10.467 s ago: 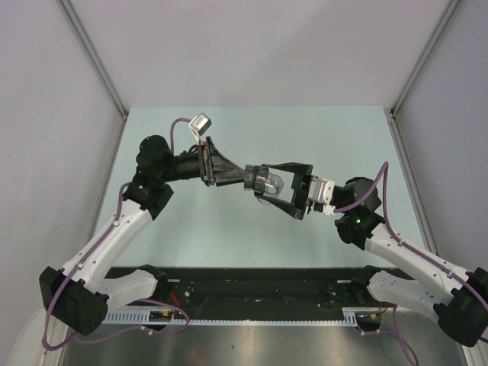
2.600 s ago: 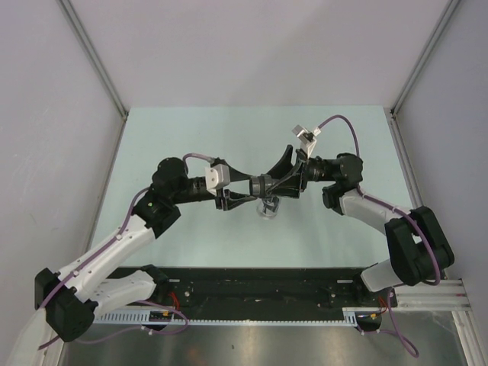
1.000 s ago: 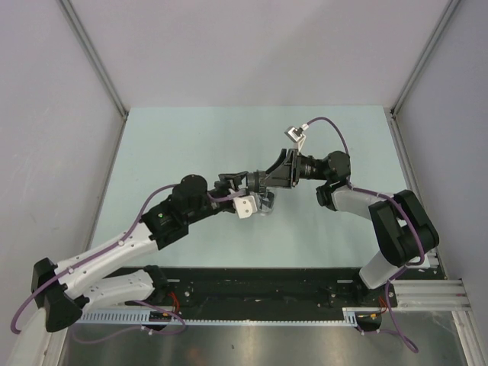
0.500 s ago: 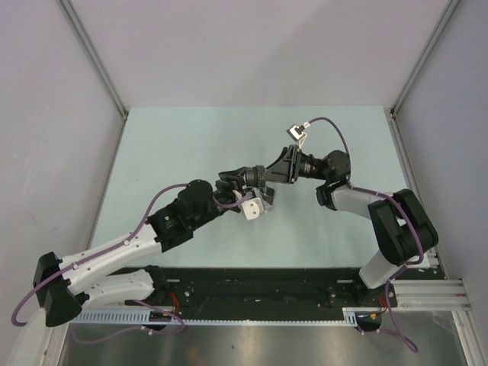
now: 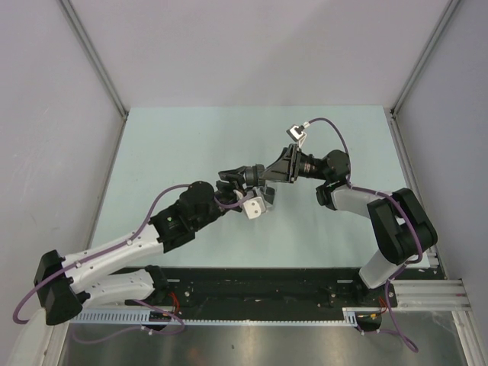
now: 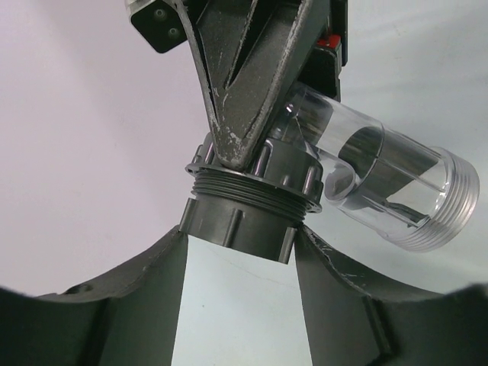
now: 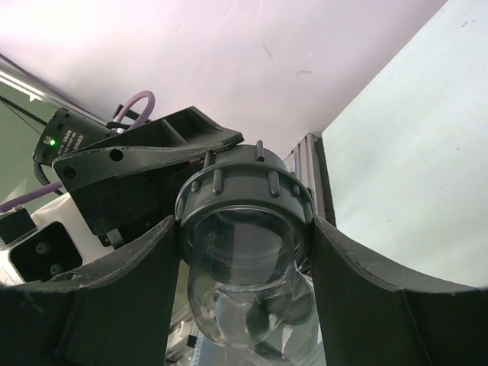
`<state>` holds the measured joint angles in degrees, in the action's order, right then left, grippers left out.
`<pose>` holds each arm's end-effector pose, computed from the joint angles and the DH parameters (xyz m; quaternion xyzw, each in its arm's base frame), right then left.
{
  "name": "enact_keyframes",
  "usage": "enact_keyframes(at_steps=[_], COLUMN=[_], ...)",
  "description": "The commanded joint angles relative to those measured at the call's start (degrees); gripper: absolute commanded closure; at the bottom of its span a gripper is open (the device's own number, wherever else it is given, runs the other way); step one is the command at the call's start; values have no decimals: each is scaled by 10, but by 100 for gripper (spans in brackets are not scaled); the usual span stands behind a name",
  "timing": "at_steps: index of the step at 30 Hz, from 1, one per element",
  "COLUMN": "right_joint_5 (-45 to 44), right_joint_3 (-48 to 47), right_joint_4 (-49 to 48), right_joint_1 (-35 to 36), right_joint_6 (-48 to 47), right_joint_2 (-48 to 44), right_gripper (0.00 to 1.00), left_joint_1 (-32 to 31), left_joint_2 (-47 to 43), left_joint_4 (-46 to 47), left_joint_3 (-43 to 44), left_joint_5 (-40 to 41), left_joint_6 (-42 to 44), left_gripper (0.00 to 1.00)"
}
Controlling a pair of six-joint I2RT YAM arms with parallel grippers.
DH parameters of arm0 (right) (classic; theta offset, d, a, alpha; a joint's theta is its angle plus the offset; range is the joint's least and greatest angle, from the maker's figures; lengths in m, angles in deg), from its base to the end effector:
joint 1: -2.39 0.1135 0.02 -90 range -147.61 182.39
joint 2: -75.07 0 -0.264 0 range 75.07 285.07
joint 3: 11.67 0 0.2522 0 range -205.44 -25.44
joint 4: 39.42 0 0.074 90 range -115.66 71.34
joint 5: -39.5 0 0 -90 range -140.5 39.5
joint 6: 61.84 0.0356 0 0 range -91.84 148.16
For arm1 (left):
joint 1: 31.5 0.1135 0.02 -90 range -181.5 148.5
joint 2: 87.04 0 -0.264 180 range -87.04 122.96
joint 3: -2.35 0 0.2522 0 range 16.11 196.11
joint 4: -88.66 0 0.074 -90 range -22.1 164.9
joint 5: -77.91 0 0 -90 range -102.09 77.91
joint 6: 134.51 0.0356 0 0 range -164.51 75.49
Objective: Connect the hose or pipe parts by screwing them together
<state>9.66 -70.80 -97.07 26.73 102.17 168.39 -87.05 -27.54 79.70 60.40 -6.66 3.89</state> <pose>0.2862 0.1633 0.2718 -0.1809 0.6068 0.7272 0.2649 0.1418 -0.2008 0.3148 0.5859 0.4967 -0.0035 0.6403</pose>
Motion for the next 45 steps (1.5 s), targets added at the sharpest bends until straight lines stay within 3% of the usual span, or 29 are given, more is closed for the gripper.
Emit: enact_keyframes(at_steps=[1,10,27,45], right_joint_5=[47,46,44,37], right_joint_3=[-37,-37,-37,-37], right_joint_4=[-151,-155,-156,-166], right_joint_1=[39,32,5,-3], right_joint_6=[40,41,37,41], right_joint_2=[-15,-11,-8,3], right_gripper=[100,100,100,100], left_joint_1=[-21,-21,-21,-19], left_joint_2=[14,2,-64,-85], left_joint_4=[50,49,41,7], left_joint_3=[-19,-28,-51,-11], left_joint_5=[-56,-56,-49,-30], left_joint_6=[-24,-31,-78,-141], left_gripper=[38,31,27,24])
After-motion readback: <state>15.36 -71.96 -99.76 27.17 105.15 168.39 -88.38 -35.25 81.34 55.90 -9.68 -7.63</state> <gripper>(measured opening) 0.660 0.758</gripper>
